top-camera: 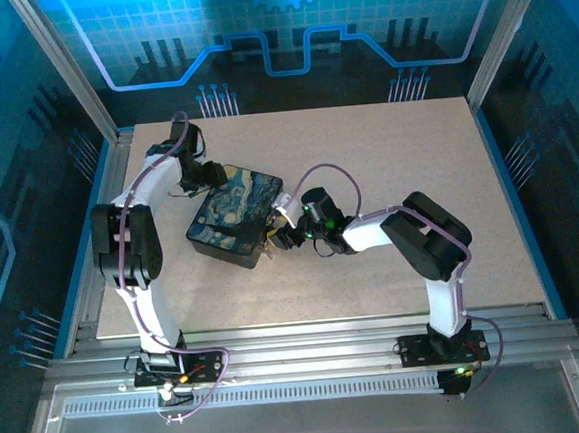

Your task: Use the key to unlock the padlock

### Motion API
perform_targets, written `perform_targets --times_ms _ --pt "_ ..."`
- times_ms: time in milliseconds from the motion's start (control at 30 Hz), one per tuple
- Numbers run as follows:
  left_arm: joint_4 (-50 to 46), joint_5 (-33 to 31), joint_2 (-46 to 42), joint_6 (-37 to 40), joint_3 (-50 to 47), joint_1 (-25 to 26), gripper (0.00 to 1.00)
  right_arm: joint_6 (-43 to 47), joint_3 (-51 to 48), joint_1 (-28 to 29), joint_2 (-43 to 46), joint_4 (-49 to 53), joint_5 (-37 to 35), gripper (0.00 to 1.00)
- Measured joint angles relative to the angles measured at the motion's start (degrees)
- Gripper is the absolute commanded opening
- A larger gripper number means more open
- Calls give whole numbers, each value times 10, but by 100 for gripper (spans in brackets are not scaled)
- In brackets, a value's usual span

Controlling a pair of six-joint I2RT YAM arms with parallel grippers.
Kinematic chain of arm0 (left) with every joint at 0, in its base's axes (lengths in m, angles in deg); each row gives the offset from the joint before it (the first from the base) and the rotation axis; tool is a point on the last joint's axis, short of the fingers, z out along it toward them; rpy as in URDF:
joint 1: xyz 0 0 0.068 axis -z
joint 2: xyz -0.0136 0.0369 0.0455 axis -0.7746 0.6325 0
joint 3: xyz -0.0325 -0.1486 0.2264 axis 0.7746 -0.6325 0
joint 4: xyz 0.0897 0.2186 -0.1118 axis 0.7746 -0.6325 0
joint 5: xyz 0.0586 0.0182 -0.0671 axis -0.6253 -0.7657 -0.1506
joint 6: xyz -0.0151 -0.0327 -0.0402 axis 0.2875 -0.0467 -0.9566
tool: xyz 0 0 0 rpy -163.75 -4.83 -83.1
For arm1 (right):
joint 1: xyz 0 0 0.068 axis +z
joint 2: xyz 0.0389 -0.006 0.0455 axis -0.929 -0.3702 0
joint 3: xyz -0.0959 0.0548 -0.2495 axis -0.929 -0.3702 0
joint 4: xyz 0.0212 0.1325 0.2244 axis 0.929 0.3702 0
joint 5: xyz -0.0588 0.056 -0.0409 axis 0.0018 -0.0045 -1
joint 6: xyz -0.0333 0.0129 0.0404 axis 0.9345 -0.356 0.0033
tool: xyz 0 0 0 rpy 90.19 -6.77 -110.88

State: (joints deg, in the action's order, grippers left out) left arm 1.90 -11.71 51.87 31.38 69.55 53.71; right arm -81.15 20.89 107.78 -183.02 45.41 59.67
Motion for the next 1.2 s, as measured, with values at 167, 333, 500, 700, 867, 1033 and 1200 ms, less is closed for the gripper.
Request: perform_targets --times_ms 167,333,500,700,867,1033,1200 --pt "2 0 0 0 0 -2 57 14 1 -10 0 18 23 77" --pt "2 3 0 0 0 -4 57 21 19 -9 -3 49 30 76" --pt "2 7 0 0 0 -5 57 27 75 -8 -30 84 30 75" --pt "2 9 0 2 0 -6 57 37 107 -5 -46 120 32 75" --pt "2 11 0 2 0 -9 57 51 111 -5 -47 150 45 76" --pt "3 15 4 2 3 -11 56 62 151 -3 -67 193 47 74" --pt "7 17 8 6 2 -15 56 73 185 -2 -81 230 45 64"
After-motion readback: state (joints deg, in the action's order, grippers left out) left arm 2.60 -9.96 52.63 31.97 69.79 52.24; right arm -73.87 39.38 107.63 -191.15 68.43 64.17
